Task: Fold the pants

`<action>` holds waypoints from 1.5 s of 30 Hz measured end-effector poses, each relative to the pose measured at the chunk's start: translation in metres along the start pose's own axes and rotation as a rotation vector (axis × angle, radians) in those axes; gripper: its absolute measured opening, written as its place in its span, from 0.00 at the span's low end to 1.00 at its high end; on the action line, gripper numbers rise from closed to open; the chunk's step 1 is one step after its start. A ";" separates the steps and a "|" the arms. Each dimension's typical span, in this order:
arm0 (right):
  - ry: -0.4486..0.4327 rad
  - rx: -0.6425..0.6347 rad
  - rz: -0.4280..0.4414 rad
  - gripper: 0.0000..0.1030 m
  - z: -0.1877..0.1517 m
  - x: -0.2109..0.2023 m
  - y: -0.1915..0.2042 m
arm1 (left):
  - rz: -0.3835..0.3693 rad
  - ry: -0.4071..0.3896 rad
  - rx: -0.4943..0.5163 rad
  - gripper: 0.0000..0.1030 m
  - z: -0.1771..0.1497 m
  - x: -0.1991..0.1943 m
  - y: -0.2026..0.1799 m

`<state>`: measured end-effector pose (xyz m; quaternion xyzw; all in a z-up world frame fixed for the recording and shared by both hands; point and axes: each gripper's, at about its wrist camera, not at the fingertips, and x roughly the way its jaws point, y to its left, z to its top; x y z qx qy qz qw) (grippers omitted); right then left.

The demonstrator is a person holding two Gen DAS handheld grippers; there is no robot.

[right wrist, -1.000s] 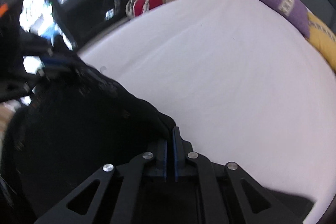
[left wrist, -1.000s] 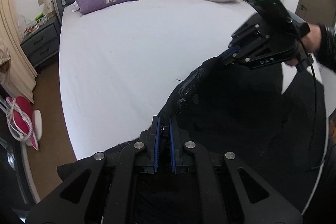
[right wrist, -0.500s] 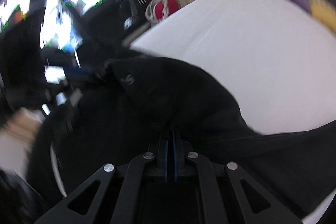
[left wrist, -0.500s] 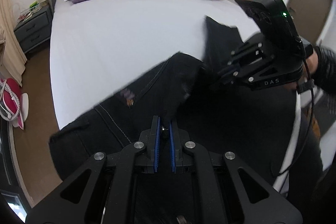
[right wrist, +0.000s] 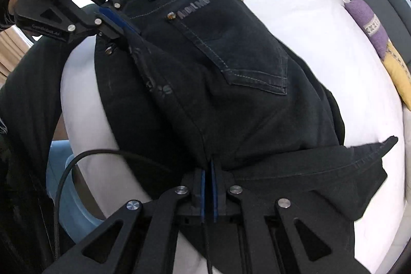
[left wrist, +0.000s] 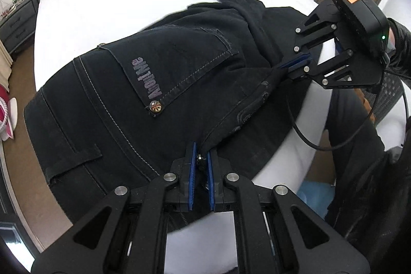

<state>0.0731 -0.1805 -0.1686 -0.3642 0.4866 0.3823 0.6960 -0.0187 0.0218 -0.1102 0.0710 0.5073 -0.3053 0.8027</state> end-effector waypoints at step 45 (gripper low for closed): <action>0.044 0.085 -0.250 0.09 -0.023 0.000 0.073 | 0.069 -0.199 -0.162 0.69 0.035 -0.048 0.000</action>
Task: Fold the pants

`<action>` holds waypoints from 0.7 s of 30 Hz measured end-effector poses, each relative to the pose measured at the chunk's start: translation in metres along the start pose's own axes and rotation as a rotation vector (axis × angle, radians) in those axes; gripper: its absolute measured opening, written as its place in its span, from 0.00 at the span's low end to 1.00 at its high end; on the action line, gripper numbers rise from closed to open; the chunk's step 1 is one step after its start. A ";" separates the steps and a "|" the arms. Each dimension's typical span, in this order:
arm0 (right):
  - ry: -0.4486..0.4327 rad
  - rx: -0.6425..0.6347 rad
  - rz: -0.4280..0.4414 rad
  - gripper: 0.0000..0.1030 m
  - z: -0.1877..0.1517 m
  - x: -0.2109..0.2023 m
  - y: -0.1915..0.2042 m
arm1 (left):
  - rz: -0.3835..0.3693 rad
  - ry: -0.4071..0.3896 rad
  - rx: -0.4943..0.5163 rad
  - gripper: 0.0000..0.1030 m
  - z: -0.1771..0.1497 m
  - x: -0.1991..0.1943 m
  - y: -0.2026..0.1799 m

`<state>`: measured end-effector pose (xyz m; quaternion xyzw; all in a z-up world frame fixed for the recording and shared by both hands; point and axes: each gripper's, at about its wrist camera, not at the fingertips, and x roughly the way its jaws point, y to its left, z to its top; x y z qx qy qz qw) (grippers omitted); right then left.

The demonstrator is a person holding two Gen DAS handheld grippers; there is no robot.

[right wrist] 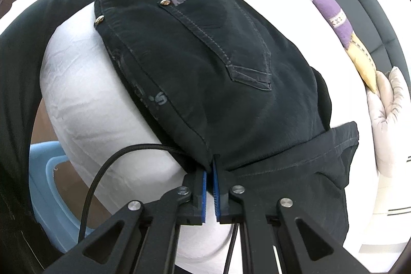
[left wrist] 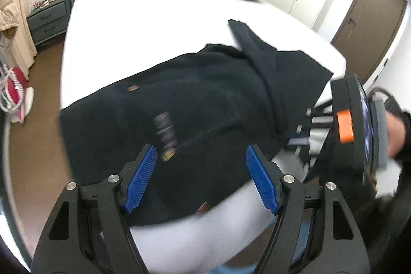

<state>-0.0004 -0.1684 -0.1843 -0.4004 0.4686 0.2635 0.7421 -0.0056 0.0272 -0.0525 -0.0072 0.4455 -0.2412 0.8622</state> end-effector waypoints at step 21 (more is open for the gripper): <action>-0.389 1.102 0.530 0.56 -0.117 -0.035 -0.219 | 0.130 0.126 -0.072 0.69 0.013 0.102 -0.004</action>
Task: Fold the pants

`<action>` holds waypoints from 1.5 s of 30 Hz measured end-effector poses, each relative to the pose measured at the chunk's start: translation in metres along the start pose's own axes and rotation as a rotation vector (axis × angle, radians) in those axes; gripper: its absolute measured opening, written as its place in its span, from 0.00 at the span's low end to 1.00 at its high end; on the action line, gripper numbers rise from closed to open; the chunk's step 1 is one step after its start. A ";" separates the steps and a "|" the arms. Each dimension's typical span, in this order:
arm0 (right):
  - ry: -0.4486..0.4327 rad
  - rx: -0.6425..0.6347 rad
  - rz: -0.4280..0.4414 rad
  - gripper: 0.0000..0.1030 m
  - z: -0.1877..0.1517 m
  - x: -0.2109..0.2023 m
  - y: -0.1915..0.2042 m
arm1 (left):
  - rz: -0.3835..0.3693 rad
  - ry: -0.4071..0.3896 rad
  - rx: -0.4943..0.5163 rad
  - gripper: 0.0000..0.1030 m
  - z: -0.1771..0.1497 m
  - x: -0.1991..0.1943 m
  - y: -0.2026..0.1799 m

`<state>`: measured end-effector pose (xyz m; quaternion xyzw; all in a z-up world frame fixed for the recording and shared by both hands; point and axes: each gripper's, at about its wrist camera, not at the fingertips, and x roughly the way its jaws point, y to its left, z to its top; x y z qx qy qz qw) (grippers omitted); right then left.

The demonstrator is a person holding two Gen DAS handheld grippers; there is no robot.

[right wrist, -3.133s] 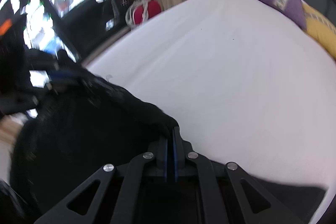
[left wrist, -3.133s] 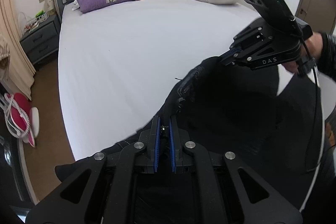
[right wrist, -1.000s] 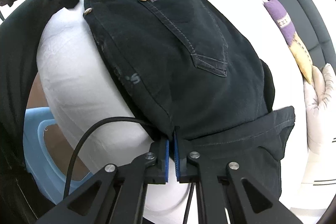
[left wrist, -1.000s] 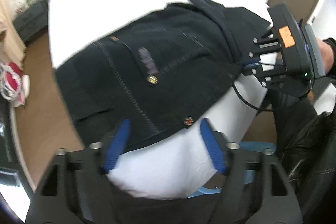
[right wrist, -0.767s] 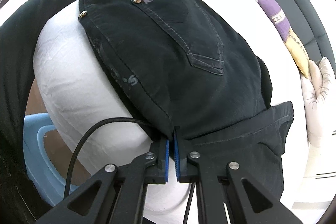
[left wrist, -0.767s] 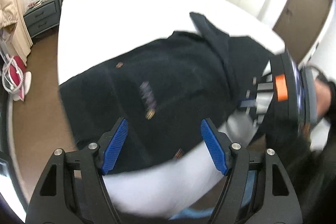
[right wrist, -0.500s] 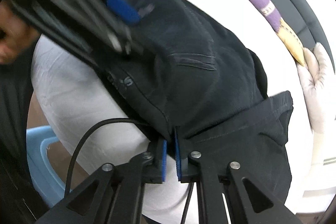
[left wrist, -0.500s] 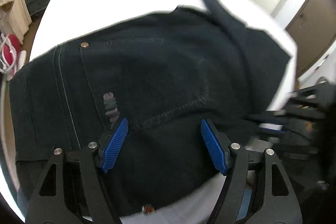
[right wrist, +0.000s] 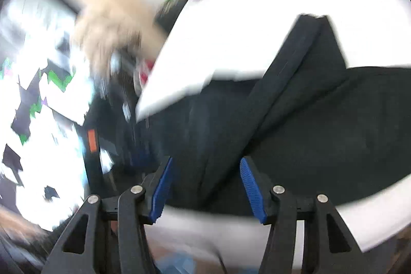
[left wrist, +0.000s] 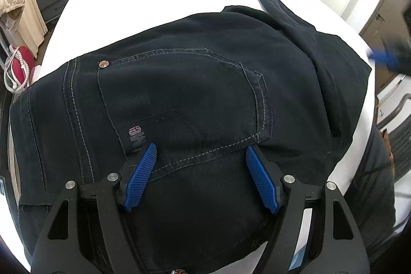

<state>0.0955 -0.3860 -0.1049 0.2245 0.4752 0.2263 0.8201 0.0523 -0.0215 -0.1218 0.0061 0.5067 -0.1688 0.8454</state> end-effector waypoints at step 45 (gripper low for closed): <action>-0.664 0.742 -0.004 0.05 0.006 -0.109 -0.267 | -0.024 0.031 -0.057 0.69 0.003 0.001 0.005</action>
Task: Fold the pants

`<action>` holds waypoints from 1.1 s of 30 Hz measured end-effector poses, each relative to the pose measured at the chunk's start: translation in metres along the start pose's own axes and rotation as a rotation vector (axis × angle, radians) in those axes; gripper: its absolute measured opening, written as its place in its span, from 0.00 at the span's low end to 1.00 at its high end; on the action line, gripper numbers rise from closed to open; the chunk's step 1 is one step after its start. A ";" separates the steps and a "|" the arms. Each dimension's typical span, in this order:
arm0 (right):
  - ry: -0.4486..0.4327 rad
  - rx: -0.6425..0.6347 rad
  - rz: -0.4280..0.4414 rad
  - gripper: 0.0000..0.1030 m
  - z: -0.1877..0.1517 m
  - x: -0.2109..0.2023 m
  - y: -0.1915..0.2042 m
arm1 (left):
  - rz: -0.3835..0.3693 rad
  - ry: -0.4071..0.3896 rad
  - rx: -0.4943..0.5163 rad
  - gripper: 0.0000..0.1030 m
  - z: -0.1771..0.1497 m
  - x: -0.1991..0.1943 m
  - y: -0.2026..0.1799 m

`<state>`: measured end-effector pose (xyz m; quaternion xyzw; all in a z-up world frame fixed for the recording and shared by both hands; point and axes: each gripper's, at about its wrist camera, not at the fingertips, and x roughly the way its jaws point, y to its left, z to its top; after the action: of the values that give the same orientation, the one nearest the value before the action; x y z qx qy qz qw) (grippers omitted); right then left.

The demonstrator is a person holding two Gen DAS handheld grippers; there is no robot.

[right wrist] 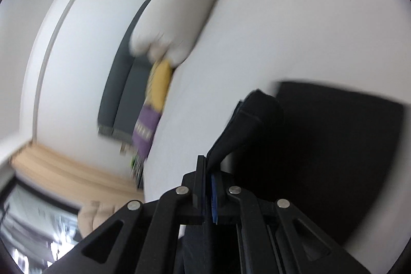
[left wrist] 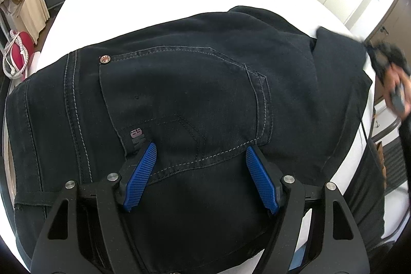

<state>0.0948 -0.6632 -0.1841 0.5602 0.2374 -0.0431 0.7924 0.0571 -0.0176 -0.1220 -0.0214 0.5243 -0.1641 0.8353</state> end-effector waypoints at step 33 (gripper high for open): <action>-0.072 0.123 -0.202 0.06 0.021 -0.039 -0.091 | 0.023 0.050 -0.007 0.69 0.017 0.008 -0.004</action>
<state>0.0364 -0.7239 -0.2410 0.5791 0.2612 -0.1574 0.7561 0.0739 -0.0264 -0.1210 -0.0145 0.5457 -0.1532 0.8237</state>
